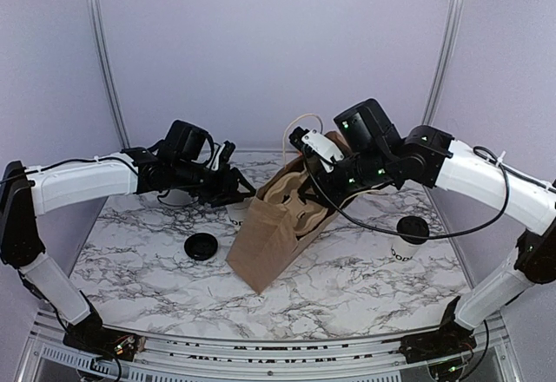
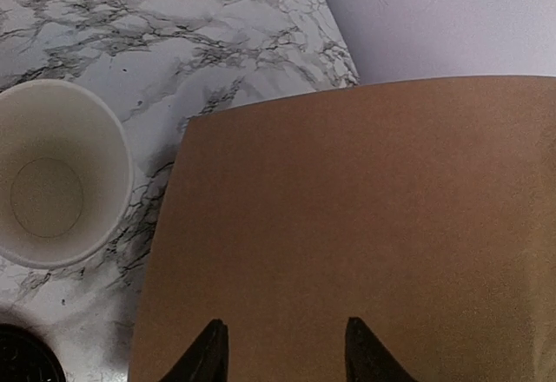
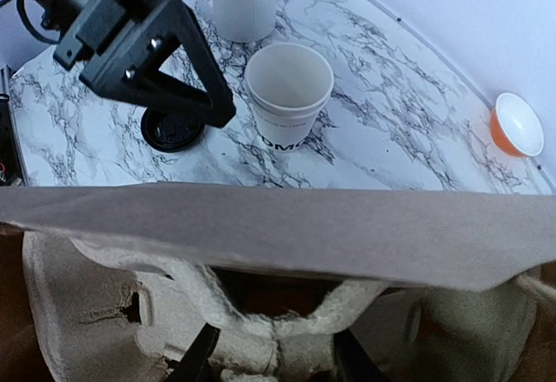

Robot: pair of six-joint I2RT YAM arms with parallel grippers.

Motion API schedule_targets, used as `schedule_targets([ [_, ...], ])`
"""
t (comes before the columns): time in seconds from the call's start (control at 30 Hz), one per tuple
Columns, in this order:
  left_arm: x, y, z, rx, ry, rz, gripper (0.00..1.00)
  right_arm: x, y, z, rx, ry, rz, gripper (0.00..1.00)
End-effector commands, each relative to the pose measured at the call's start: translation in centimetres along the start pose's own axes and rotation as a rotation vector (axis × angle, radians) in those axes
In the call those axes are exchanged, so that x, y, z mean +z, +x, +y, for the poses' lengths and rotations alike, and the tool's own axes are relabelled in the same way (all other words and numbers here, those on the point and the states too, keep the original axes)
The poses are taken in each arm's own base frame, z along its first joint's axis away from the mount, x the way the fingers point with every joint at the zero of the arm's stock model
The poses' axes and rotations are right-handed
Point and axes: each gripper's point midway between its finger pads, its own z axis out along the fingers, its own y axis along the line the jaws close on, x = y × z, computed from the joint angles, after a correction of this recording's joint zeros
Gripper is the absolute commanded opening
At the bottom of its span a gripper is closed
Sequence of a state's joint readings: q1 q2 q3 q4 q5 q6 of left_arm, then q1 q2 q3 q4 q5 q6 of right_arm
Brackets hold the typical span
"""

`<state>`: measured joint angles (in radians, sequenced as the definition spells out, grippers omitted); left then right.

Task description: Pack the takeout coffee

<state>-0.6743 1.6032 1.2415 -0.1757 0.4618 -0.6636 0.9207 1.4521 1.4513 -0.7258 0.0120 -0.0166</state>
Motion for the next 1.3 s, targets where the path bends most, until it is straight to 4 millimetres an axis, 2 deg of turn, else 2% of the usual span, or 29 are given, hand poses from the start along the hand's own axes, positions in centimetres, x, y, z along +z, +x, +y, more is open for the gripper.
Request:
schedule_targets([
  [0.0, -0.4, 2.7, 2.5, 0.103, -0.196, 0.02, 0.46, -0.6, -1.6, 0.0, -0.006, 0.014, -0.023, 0.32],
  [0.23, 1.0, 5.1, 4.9, 0.119, -0.311, 0.045, 0.44, -0.4, -2.2, 0.2, 0.004, -0.002, -0.019, 0.32],
  [0.43, 2.7, 7.2, 5.5, 0.125, -0.316, 0.098, 0.43, -0.3, -2.2, 0.4, 0.01, -0.012, 0.001, 0.32],
  [0.67, 4.2, 9.7, 3.5, 0.127, -0.253, 0.148, 0.43, 0.2, -2.0, 0.4, 0.003, -0.012, 0.032, 0.32],
  [0.83, 4.4, 10.7, 2.2, 0.131, -0.229, 0.153, 0.43, 0.3, -1.8, 0.5, -0.002, -0.016, 0.055, 0.32],
  [0.97, 3.4, 9.8, 2.3, 0.131, -0.254, 0.104, 0.42, 0.4, -1.2, 0.3, -0.011, -0.007, 0.077, 0.31],
  [1.07, 2.2, 8.2, 1.0, 0.144, -0.25, 0.052, 0.42, 0.6, -0.9, 0.5, -0.011, -0.019, 0.086, 0.31],
  [1.27, -1.6, 4.3, -0.7, 0.153, -0.261, -0.073, 0.42, 0.7, -0.5, 0.5, -0.009, -0.019, 0.096, 0.31],
])
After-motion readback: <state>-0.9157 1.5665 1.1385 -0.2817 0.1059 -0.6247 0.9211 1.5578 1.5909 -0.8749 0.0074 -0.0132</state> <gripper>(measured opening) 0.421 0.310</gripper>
